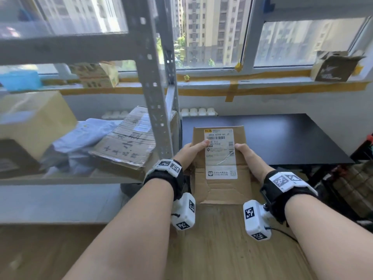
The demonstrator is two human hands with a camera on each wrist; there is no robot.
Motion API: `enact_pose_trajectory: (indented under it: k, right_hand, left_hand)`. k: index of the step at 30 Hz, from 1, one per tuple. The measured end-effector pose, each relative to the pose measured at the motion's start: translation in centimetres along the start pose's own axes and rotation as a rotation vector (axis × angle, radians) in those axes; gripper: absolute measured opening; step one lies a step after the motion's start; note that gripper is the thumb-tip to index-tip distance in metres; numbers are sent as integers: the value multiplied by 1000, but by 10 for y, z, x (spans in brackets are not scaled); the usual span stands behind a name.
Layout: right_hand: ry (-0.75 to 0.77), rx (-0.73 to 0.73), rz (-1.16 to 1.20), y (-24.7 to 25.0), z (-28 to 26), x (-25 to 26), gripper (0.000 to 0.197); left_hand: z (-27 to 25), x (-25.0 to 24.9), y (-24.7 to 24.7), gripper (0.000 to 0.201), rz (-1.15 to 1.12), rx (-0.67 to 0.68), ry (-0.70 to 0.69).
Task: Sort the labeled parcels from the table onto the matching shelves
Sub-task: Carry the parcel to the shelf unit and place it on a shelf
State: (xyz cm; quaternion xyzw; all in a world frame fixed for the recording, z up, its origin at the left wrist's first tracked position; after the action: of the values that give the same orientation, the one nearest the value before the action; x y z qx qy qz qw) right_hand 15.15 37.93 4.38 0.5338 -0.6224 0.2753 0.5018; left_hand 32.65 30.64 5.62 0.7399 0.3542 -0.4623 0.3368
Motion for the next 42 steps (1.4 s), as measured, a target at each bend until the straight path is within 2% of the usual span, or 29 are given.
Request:
enact_pose_trajectory:
  k: [1,4,9,11,15,20,23,28,29,32,33,36,37,38,40,42]
  right_hand:
    - [-1,-5,16,-12,-10,2,40]
    - [19,0,35,-51,-39,14,40]
    - [74,-19,43,-101,-70,49,40]
    - [114,-21,47,-120,-82,69,40]
    - [194,3,50,-158,-102,109,50]
    - [334,48,-24,-200,-127,163,47]
    - [418,60,-49,-219,-139,195,50]
    - [517,114,-80,-239,-156,252,40]
    - [526,133,-77,-242,-158,264,39]
    - [535,221,-95,-253,-155,297,42]
    - [526,257,-105,-257,-153,308,46]
    - [493,323,-107,-267,-139,343,55]
    - [502,329,-99,-269,-133,356,54]
    - [517,326,-94,-271,-128,369,50]
    - [538,298,-86,-271,-115,394,41]
    - [534,271,-80,-269,-100,415,39]
  left_hand:
    - [-14,2,13,54,12,-16,-5]
    - [-49,19,52,74,64,-57,53]
    - [-93,26,109,80,-21,-21,40]
    - [-108,20,132,75,-38,-45,-14]
    - [-138,4,176,64,-98,-115,-104]
    - [-173,-19,229,46,-151,-165,-207]
    - [-191,-37,258,52,-157,-201,-252]
    - [-211,-81,303,30,-143,-284,-324]
    - [-214,-92,313,32,-133,-305,-330]
    - [-216,-127,340,65,-183,-338,-365]
    - [-215,-139,349,64,-204,-346,-389]
    - [-211,-179,371,36,-243,-359,-448]
    - [-208,-191,379,38,-234,-378,-451]
    - [-206,-201,386,48,-223,-395,-443]
    - [-192,-217,401,85,-220,-413,-404]
    - [-172,-232,418,101,-221,-415,-397]
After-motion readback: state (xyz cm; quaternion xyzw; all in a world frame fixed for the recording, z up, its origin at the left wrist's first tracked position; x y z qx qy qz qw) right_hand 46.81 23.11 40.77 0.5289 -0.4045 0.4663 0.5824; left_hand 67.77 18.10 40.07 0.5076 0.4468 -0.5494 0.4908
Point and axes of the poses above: each hand's wrist, its own z-axis towards the middle knuckle, its own y-axis out of the back of the hand, x = y × z, the point moved 6 cm from there along z, towards the middle knuckle, and after that the axes turned 1 degree about -x, right-handed, at the moved point
